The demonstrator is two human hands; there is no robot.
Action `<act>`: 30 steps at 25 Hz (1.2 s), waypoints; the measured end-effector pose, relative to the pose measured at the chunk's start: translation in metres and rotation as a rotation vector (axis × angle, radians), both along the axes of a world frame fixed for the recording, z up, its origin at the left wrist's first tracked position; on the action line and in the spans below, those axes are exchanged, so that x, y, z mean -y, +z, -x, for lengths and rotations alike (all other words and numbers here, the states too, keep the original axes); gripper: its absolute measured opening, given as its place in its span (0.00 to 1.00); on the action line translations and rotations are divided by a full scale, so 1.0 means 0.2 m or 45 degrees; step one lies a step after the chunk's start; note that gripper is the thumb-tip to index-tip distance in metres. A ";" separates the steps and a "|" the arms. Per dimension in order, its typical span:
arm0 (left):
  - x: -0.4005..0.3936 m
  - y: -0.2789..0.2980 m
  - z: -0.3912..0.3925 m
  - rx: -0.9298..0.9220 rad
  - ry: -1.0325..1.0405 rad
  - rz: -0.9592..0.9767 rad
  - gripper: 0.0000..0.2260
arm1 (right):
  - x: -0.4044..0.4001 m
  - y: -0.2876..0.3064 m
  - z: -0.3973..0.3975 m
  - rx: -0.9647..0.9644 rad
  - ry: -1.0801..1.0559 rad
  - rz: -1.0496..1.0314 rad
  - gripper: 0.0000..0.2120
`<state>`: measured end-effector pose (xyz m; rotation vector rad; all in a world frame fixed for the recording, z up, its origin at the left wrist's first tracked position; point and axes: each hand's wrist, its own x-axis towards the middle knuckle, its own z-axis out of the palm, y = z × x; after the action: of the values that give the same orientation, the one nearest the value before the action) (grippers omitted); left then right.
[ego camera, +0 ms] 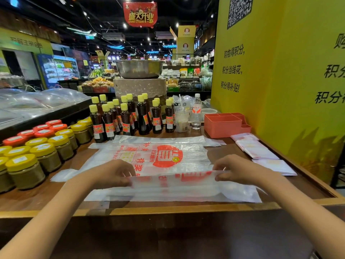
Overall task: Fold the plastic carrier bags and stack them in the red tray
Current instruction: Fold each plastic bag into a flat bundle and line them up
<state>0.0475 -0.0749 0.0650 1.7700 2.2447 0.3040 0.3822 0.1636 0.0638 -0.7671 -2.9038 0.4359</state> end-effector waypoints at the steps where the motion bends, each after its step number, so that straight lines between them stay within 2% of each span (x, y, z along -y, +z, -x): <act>1: -0.01 0.02 0.00 0.011 0.014 -0.050 0.09 | -0.02 0.03 0.01 -0.029 -0.004 0.050 0.02; 4: -0.07 0.02 -0.02 -0.115 0.118 -0.258 0.13 | -0.07 0.05 0.07 -0.059 -0.049 0.083 0.07; 6: -0.15 -0.05 -0.08 -0.336 0.163 -0.334 0.19 | -0.08 0.02 0.15 0.023 -0.110 -0.026 0.13; 8: -0.24 -0.15 -0.17 -0.342 0.175 -0.348 0.23 | -0.06 -0.04 0.23 0.160 -0.193 -0.209 0.18; 12: -0.35 -0.35 -0.29 -0.273 0.118 -0.195 0.25 | 0.01 -0.14 0.35 0.397 -0.358 -0.346 0.25; 15: -0.39 -0.44 -0.31 -0.249 0.076 -0.058 0.25 | 0.10 -0.20 0.45 0.182 -0.280 -0.502 0.25; 17: -0.40 -0.46 -0.31 -0.271 0.068 -0.019 0.26 | 0.21 -0.27 0.53 0.026 -0.119 -0.379 0.23; 20: -0.42 -0.47 -0.29 -0.305 0.060 0.035 0.26 | 0.34 -0.39 0.62 0.099 -0.033 -0.177 0.27; 23: -0.40 -0.47 -0.26 -0.299 0.058 0.050 0.28 | 0.30 -0.44 0.59 0.164 -0.115 -0.112 0.30; 27: -0.32 -0.46 -0.15 -0.296 0.122 0.088 0.34 | 0.14 -0.43 0.36 0.215 -0.291 -0.064 0.31; 30: -0.26 -0.48 -0.05 -0.315 0.228 0.088 0.30 | 0.04 -0.44 0.18 0.298 -0.464 -0.052 0.32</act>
<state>0.0573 -0.0231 -0.0308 1.6539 2.5581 0.0412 0.3453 0.1560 -0.0233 -1.3901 -2.8671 0.2618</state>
